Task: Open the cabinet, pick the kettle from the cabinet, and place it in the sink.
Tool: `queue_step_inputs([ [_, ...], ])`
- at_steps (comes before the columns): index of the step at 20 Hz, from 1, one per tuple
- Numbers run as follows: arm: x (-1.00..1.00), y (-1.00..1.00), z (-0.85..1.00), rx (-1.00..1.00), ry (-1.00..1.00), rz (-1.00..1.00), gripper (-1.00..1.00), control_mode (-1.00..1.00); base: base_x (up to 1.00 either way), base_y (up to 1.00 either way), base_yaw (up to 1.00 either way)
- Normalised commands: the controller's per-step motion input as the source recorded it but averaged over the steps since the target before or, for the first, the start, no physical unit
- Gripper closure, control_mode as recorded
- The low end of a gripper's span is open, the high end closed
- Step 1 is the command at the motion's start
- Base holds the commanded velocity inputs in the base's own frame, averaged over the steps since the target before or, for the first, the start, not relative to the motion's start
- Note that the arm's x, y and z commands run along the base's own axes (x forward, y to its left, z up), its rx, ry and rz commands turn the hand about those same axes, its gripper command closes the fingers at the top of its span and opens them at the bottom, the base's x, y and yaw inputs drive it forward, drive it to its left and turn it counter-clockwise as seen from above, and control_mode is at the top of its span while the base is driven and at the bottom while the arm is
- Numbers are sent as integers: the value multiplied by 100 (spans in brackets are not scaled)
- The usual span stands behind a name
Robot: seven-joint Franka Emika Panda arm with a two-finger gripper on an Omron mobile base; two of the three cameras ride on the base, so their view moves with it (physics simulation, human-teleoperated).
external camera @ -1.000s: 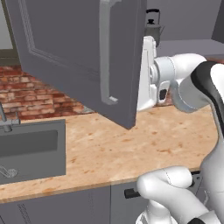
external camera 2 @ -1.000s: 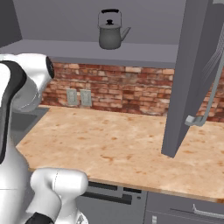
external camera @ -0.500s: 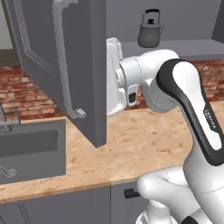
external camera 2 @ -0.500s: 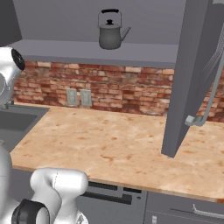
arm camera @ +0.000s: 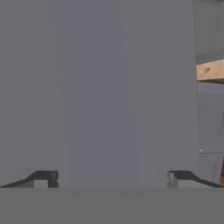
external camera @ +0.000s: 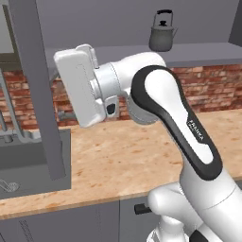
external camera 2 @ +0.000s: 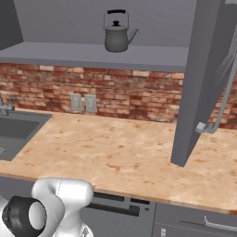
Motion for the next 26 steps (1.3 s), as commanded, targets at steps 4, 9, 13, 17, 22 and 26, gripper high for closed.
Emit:
queue_step_inputs([
  [4,0,-16,0,0,-4,0,-100,-100,0,0,0],
  [9,0,-39,0,-1,-6,0,-100,-100,0,0,0],
  [13,0,-49,1,-3,-10,0,-100,-100,0,0,0],
  [17,0,-52,4,-10,-17,-4,-100,-100,0,0,0],
  [22,1,-44,2,-18,-22,-13,-100,-100,0,0,0],
  [26,3,-43,3,-19,-19,-14,-100,-100,0,0,0],
])
